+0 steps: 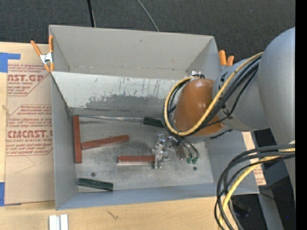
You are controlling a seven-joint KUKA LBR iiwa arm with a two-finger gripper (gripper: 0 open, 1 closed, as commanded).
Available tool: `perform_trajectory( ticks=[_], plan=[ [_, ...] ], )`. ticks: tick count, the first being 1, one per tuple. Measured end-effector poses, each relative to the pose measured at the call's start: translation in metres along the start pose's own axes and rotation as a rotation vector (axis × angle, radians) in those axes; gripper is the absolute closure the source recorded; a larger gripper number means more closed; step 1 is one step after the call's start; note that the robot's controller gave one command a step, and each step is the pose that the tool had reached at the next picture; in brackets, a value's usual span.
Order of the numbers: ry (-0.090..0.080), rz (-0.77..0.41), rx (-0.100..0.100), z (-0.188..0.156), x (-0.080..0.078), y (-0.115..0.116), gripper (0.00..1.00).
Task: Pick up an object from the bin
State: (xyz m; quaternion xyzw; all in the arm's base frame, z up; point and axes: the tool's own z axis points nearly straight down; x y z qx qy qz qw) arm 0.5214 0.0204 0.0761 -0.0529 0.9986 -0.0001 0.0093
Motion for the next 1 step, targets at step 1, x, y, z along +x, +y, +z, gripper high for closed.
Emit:
perform_trajectory(
  ticks=[1],
  plan=[
    [0.000, 0.000, 0.000, 0.0000, 0.0000, 0.0000, 1.00]
  ],
)
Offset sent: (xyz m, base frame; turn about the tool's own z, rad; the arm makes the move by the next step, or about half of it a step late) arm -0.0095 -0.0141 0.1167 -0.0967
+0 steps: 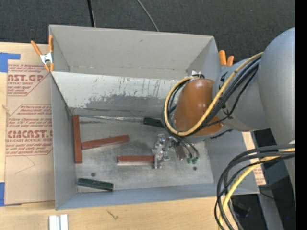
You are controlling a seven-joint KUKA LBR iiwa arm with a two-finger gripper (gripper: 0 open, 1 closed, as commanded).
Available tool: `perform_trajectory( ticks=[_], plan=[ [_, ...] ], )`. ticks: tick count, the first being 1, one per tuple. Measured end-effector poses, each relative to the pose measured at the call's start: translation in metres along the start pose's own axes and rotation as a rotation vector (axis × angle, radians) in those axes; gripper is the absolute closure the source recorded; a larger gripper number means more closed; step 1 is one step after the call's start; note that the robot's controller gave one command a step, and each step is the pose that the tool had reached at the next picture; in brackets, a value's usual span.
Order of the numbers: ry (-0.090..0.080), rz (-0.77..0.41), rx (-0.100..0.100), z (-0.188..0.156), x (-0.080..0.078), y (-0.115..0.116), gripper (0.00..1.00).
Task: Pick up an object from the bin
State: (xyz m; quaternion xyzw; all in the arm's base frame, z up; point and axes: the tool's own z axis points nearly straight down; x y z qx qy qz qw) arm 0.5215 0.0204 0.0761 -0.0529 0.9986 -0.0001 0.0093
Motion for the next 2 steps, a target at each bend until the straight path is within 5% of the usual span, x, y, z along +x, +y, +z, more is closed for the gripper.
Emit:
perform_trajectory(
  ticks=[1, 2],
  plan=[
    [0.017, -0.096, -0.002, -0.1164, 0.0084, -0.0127, 1.00],
    [0.017, -0.096, -0.002, -0.1164, 0.0084, -0.0126, 1.00]
  ],
)
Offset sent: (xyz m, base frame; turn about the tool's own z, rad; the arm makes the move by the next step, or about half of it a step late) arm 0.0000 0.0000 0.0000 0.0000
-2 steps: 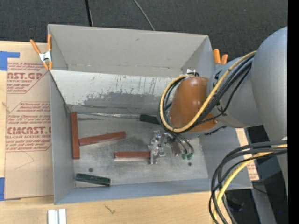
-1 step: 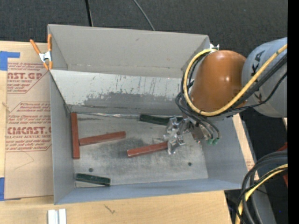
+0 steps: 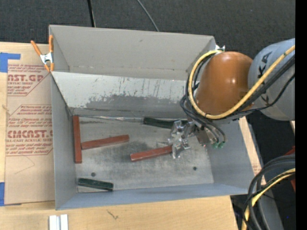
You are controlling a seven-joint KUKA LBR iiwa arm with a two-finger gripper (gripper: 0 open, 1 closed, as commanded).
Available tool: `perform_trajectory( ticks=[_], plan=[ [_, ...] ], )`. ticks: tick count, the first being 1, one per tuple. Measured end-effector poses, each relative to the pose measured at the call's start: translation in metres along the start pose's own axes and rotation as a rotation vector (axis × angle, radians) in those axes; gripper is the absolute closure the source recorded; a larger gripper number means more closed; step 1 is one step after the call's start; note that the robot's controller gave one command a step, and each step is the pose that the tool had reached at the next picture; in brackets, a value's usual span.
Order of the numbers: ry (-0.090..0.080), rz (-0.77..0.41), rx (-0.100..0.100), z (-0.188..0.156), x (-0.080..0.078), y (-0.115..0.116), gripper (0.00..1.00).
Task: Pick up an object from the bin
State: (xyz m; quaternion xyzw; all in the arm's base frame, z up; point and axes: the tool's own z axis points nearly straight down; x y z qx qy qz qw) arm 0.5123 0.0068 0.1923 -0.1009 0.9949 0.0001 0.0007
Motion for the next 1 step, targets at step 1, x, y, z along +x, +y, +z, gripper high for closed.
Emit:
perform_trajectory(
  ticks=[1],
  plan=[
    [-0.002, -0.468, 0.000, -0.0998, 0.0107, -0.0344, 1.00]
  ],
)
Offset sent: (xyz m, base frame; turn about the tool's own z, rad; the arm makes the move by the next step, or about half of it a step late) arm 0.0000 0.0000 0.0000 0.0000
